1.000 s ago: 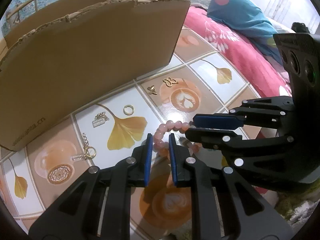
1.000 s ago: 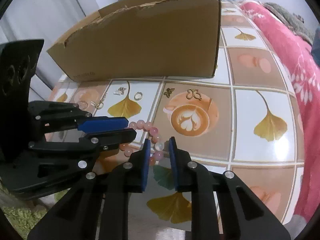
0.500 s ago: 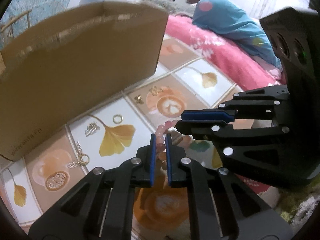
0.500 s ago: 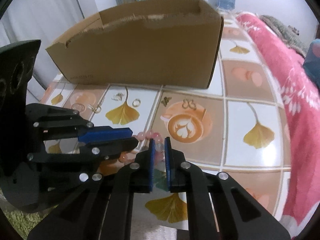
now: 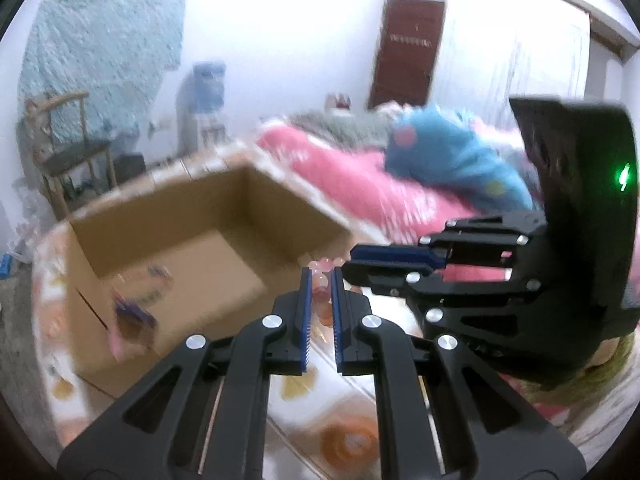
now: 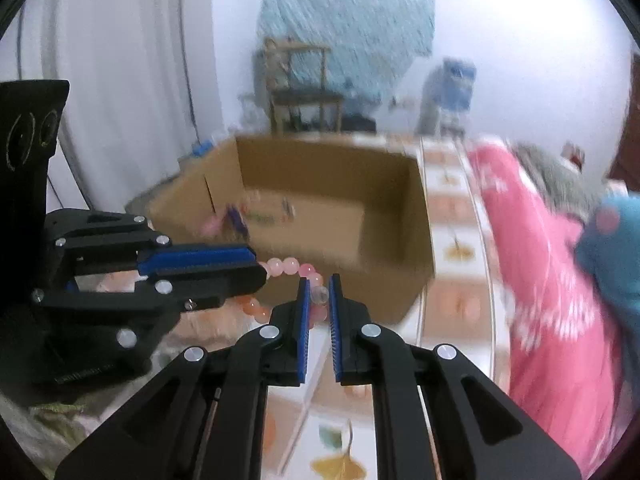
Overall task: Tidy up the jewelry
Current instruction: 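Carry the pink bracelet into the box with both grippers and open them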
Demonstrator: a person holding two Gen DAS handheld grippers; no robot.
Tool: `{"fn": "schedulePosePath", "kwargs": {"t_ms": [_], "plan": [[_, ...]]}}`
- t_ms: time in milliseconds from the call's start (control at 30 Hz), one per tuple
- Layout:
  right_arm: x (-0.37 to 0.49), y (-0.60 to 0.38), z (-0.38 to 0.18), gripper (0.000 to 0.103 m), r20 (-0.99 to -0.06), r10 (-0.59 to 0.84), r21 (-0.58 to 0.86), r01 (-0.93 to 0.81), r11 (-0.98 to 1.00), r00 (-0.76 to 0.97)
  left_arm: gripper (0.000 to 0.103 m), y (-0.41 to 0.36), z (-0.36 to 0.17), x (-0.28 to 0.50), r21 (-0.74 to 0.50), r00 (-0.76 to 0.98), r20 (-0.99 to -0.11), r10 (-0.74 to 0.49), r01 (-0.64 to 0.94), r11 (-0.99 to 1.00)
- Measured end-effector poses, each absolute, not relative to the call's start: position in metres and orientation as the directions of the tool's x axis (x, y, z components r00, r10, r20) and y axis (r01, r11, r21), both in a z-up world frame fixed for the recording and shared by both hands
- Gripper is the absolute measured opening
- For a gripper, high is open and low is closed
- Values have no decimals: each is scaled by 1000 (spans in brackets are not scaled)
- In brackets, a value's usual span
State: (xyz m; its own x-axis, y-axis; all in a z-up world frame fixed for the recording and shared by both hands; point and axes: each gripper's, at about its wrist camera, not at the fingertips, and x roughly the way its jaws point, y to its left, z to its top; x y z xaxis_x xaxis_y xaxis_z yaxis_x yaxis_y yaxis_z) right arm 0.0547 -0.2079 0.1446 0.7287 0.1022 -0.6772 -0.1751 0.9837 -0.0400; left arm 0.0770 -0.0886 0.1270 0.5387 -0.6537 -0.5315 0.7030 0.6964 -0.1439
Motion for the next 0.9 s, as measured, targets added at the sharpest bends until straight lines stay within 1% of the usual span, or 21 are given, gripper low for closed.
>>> {"fn": "schedulePosePath", "kwargs": {"t_ms": [100,167,233,333,500,700,900], "plan": [[87,-200,157,9,-661,152,-27,-226,974,734,8,-78,146,95,-110,584,-508,-633,685,720],[112,-199,157,9,-676,214,22,-271,962,705,8,-73,152,114,-89,599,-523,-607,669,738],[138,-197,152,9,-700,265,64,-311,948,663,8,-68,150,140,-98,580,-563,-589,661,744],[178,-192,136,9,-756,305,103,-355,929,579,8,-61,136,179,-133,526,-640,-560,642,755],[217,-186,106,9,-831,331,156,-384,910,447,8,-52,106,230,-226,393,-750,-532,604,764],[241,-189,71,10,-883,371,259,-363,895,286,8,-53,69,249,-283,243,-833,-497,584,761],[250,-183,53,10,-908,376,296,-352,888,185,9,-57,43,252,-281,148,-886,-439,582,763]]}}
